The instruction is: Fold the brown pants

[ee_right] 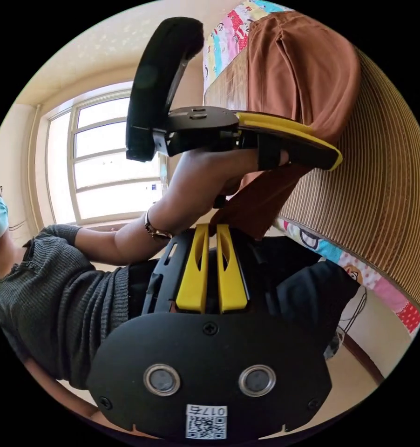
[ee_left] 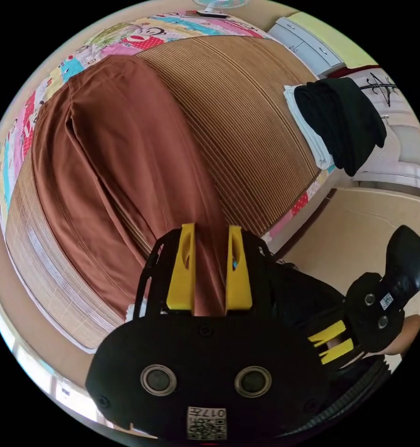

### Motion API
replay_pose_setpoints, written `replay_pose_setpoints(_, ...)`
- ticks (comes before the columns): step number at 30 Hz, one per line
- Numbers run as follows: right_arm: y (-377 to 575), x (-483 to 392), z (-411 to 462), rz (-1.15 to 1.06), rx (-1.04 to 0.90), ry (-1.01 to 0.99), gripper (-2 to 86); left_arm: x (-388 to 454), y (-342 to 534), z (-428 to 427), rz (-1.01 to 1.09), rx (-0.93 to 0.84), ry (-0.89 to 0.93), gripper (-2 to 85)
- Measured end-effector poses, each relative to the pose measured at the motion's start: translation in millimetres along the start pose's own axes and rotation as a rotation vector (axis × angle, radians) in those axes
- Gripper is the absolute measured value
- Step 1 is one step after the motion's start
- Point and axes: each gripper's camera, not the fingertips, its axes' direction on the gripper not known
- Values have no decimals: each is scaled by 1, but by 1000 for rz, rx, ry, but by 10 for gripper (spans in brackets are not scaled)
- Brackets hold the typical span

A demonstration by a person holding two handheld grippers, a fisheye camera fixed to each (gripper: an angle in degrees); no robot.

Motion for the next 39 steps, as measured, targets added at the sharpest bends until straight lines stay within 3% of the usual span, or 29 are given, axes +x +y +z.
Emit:
replay_pose_setpoints(4,5,62,-37,-5,-271,61,35,-27,21,0,-102,96,271,27)
replay_pose_setpoints(6,-4,96,-75,39,-269,128,40,-37,32,0,-144,119,321,20)
replay_pose_setpoints(13,-158,191,-263,109,215,157,123,-52,62,6,-249,136,387,11)
replay_pose_setpoints(19,-290,225,-314,168,520,212,162,-40,72,17,-324,132,369,-1)
replay_pose_setpoints(24,-362,229,-301,233,429,422,126,-38,89,19,-356,203,348,-3)
replay_pose_setpoints(27,-377,181,-280,127,515,623,42,-55,107,26,-413,267,478,-5)
replay_pose_setpoints(31,-412,88,-212,-121,495,883,25,-98,150,30,-431,373,647,-6)
replay_pose_setpoints(35,-463,30,-144,-291,405,863,23,-153,213,16,-434,473,640,-7)
replay_pose_setpoints(39,-520,20,-89,-322,345,624,24,-200,260,16,-524,481,526,-7)
